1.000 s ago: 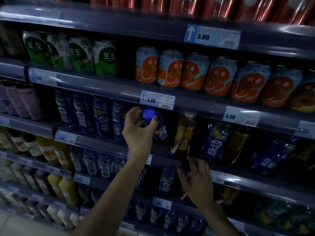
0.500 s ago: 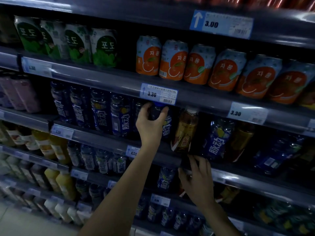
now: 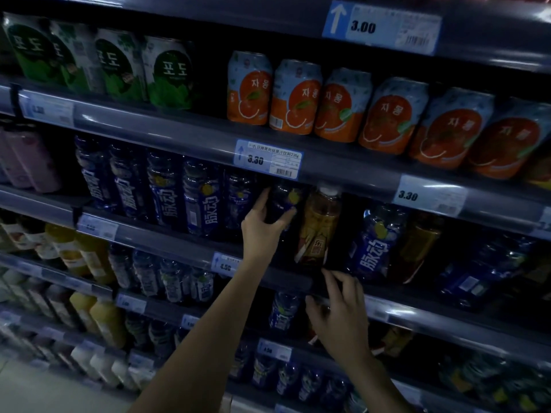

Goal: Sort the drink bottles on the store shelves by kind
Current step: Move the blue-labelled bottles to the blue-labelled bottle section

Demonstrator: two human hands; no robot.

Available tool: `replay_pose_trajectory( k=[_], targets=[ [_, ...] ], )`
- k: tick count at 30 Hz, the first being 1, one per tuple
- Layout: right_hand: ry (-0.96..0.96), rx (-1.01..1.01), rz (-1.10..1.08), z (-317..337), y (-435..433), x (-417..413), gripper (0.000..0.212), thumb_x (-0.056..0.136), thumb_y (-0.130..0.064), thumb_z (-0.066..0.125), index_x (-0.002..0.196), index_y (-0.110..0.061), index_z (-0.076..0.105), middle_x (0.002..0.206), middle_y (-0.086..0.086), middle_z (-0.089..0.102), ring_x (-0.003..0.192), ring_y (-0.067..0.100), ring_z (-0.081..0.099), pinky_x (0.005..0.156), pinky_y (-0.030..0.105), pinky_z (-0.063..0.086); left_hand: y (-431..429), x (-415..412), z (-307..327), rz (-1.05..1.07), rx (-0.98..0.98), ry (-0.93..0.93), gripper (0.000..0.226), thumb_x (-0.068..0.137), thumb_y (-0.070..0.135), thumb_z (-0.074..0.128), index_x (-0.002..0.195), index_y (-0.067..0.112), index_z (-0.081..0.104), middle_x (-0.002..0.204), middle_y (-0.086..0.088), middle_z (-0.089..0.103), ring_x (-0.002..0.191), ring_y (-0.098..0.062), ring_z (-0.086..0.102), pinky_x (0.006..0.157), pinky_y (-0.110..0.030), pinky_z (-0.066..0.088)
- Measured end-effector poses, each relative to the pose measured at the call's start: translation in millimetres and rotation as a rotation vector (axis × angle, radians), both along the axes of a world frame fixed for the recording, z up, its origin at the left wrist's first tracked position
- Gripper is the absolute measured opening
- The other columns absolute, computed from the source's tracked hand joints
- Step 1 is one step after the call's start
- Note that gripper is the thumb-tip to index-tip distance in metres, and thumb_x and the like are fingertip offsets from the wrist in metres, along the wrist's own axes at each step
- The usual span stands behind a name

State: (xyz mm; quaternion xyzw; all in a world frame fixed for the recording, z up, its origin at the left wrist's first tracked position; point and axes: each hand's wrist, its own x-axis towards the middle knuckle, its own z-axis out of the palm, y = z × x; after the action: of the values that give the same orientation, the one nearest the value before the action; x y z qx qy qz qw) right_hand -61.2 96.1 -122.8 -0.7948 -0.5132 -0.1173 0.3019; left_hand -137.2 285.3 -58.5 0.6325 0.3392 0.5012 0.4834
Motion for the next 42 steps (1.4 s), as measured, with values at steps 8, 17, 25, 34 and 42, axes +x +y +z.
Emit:
replay_pose_trajectory(
  k=[8,17,25,34,42],
  targets=[
    [0.002,0.024,-0.004,-2.5,1.6,0.6,0.060,0.087,-0.048,0.048,0.129,-0.006,0.056,0.119,0.011,0.052,0.111,0.031,0.050,0.088,0.044,0.048,8.2,2.0,-24.9,-0.022,0.009,0.146,0.057,0.076,0.033,0.075,0.128,0.024,0.054,0.116,0.009,0.060,0.109,-0.001,0.055,0.080,-0.017,0.048],
    [0.008,0.031,0.016,-2.0,0.1,0.9,0.060,0.086,-0.047,0.049,0.131,-0.007,0.055,0.120,0.008,0.051,0.112,0.027,0.049,0.092,0.038,0.045,11.3,5.3,-20.5,-0.014,-0.056,0.097,0.067,0.073,0.029,0.078,0.132,0.017,0.049,0.124,0.004,0.059,0.112,-0.007,0.053,0.084,-0.022,0.047],
    [-0.001,0.006,0.007,-1.1,1.0,0.6,0.059,0.086,-0.048,0.048,0.131,-0.009,0.055,0.121,0.008,0.051,0.113,0.027,0.048,0.091,0.038,0.045,11.8,9.7,-18.0,-0.009,-0.056,0.102,0.066,0.073,0.027,0.077,0.132,0.018,0.050,0.124,-0.001,0.059,0.115,-0.011,0.053,0.089,-0.027,0.048],
    [-0.015,-0.009,-0.014,-3.0,1.1,1.6,0.056,0.084,-0.041,0.057,0.131,-0.010,0.055,0.123,0.007,0.050,0.113,0.027,0.048,0.090,0.039,0.046,15.6,16.8,-15.3,-0.009,0.074,0.181,0.061,0.076,0.008,0.073,0.131,0.007,0.047,0.107,-0.003,0.063,0.095,-0.007,0.053,0.076,-0.009,0.041],
    [-0.007,-0.005,-0.017,-2.9,0.6,0.6,0.056,0.084,-0.041,0.056,0.131,-0.010,0.055,0.122,0.006,0.049,0.113,0.025,0.047,0.091,0.039,0.045,19.5,3.6,-18.5,-0.083,0.063,0.189,0.048,0.076,0.024,0.075,0.120,0.017,0.056,0.095,0.017,0.063,0.090,0.001,0.059,0.069,-0.001,0.041]
  ],
)
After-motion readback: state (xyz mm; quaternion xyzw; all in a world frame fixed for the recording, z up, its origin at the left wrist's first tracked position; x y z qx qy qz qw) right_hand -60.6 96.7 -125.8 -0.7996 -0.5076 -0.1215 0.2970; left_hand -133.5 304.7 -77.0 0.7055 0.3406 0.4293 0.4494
